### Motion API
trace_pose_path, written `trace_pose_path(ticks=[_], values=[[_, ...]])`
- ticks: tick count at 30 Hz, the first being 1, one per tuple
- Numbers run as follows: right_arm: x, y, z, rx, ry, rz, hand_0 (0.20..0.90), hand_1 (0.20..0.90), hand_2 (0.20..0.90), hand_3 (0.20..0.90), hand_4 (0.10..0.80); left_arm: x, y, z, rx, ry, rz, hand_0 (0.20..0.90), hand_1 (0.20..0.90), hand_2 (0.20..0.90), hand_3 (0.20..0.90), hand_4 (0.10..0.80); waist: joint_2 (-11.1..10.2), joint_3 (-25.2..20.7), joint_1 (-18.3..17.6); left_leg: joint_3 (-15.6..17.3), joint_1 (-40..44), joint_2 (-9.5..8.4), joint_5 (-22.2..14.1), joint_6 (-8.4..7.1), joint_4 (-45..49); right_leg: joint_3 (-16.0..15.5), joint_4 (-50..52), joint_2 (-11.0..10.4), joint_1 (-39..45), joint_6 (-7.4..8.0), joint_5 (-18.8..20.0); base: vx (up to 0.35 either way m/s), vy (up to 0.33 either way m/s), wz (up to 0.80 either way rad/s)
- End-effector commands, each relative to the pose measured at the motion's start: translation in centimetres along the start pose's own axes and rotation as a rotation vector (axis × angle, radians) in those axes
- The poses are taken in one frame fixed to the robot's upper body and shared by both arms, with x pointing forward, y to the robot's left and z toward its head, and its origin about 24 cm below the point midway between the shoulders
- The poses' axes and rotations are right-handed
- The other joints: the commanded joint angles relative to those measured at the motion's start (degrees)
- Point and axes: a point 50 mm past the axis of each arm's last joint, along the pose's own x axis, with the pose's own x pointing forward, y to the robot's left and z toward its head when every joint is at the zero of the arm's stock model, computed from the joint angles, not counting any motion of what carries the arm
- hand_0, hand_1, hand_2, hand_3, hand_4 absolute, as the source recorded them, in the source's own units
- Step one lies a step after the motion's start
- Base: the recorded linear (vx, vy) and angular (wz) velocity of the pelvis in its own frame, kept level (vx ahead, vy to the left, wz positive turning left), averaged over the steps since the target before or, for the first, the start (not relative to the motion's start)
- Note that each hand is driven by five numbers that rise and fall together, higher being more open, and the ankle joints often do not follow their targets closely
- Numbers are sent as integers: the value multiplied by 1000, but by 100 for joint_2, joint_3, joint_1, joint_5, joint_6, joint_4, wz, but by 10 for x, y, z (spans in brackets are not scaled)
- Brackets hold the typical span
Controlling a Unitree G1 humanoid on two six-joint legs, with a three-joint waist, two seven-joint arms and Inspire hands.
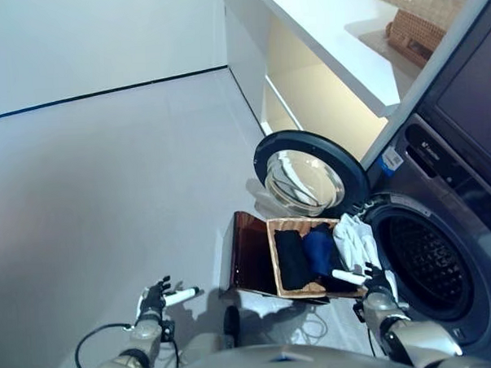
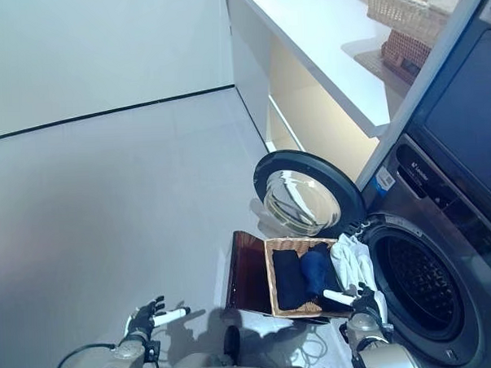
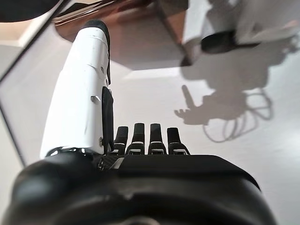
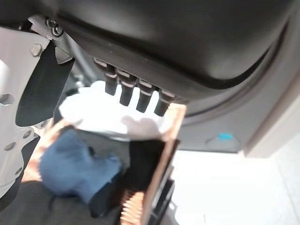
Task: Pick up the clothes and place them into the washing machine
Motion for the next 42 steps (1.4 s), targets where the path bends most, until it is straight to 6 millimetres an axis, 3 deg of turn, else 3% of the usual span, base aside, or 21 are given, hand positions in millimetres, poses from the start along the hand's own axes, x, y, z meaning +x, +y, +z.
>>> trace_pose_path(ticks=[1, 3, 5, 10, 14, 17, 20, 25, 30, 31, 32, 33, 35, 36, 37, 40, 42], values=[[13, -34, 54, -2, -148, -112, 900, 900, 900, 900, 800, -1, 8, 0, -52, -40, 34, 900, 900, 900, 900, 800, 212, -49, 259, -39, -572, 197, -598, -552, 758, -1087, -1669, -248, 88, -253, 1266, 158, -33, -19], [13, -36, 56, -29, -143, -126, 900, 900, 900, 900, 800, -4, 7, -8, -73, -18, 35, 900, 900, 900, 900, 800, 181, -50, 307, -4, -335, 232, -720, -651, 591, -1447, -2509, -573, 126, -223, 1514, 184, -125, -62], [13, -34, 60, -59, -149, -125, 900, 900, 900, 900, 800, -7, 5, -17, -85, 8, 36, 900, 900, 900, 900, 800, 147, -5, 314, 16, -121, 293, -807, -690, 493, -1352, -2896, -765, 166, -133, 1876, 165, -140, -40], [13, -35, 53, -154, -137, -136, 900, 900, 900, 900, 800, -12, -3, -30, -108, 57, 23, 900, 900, 900, 900, 800, -54, -154, 319, 52, 18, 532, -810, -868, 309, -1418, -3339, -612, 377, -157, 1965, 115, -178, 8], [12, -39, 37, -151, -99, -155, 900, 900, 900, 900, 800, -9, -9, -19, -176, 28, 27, 900, 900, 900, 900, 800, -106, -156, 233, -105, -127, 767, -786, -1083, 498, -1705, -3643, -418, 689, -261, 1892, 34, -218, 26], [13, -50, 30, -133, -81, -197, 900, 900, 900, 900, 800, -7, -15, -11, -199, 7, 18, 900, 900, 900, 900, 800, -83, -116, 153, -11, -402, 656, -713, -1064, 730, -1845, -3682, -447, 764, -278, 1850, -1, -88, 46], [15, -66, 28, -133, -64, -234, 900, 900, 900, 900, 800, -9, -20, -15, -196, 14, 2, 900, 900, 900, 900, 800, 87, -278, 124, 26, -295, 550, -576, -955, 75, -1796, -3728, -398, 726, -246, 1801, 83, 37, 30], [15, -69, 26, -122, -52, -239, 900, 900, 900, 900, 800, -6, -16, -7, -240, -7, 26, 900, 900, 900, 900, 800, 252, -267, 15, 145, -302, 440, -490, -924, -137, -1660, -3706, -507, 503, -218, 1840, 11, 65, -20], [17, -68, 61, -55, -154, -266, 900, 900, 900, 900, 800, 0, -11, 17, -317, -83, 63, 900, 900, 900, 900, 800, 424, 125, -10, 212, -693, 333, -502, -867, 21, -1490, -3501, -622, -31, -212, 1925, -115, 86, -16], [16, -68, 80, -23, -209, -277, 900, 900, 900, 900, 800, 3, -9, 31, -358, -129, 73, 900, 900, 900, 900, 800, 475, 378, 4, 244, -930, 320, -520, -838, 194, -1438, -3239, -665, -338, -223, 1907, -150, 69, -20], [16, -68, 80, -23, -210, -277, 900, 900, 900, 900, 800, 3, -9, 31, -359, -130, 73, 900, 900, 900, 900, 800, 472, 367, 10, 251, -958, 319, -528, -837, 213, -1428, -3215, -667, -372, -223, 1899, -252, 86, -27], [13, -67, 109, 23, -304, -297, 900, 900, 900, 900, 800, 5, -3, 51, -395, -206, 101, 900, 900, 900, 900, 800, 516, 693, -7, 285, -1230, 303, -516, -801, 394, -1352, -2867, -661, -725, -252, 1853, -151, 41, -25], [11, -65, 121, 39, -351, -302, 900, 900, 900, 900, 800, 6, 0, 64, -388, -257, 120, 900, 900, 900, 900, 800, 512, 765, 1, 303, -1412, 288, -530, -791, 504, -1299, -2657, -645, -966, -260, 1802, -133, 38, -15], [3, -63, 148, 79, -463, -331, 900, 900, 900, 900, 800, 6, 11, 79, -428, -314, 177, 900, 900, 900, 900, 800, 516, 950, -27, 327, -1699, 234, -584, -781, 783, -1271, -2379, -643, -1223, -259, 1677, -92, 35, -11], [-1, -64, 157, 96, -503, -349, 900, 900, 900, 900, 800, 6, 12, 87, -421, -348, 190, 900, 900, 900, 900, 800, 516, 996, -51, 342, -1800, 222, -579, -782, 842, -1287, -2330, -655, -1317, -257, 1678, -75, 52, -7], [-11, -73, 186, 133, -603, -414, 900, 900, 900, 900, 800, 5, 23, 99, -439, -386, 259, 900, 900, 900, 900, 800, 525, 1162, -71, 364, -2068, 171, -651, -756, 1035, -1261, -2111, -690, -1635, -245, 1642, -30, 51, 3], [-14, -78, 194, 140, -620, -440, 900, 900, 900, 900, 800, 4, 26, 106, -459, -414, 281, 900, 900, 900, 900, 800, 533, 1204, -76, 386, -2164, 166, -700, -752, 1120, -1247, -2031, -712, -1734, -242, 1605, 3, 27, -9]])
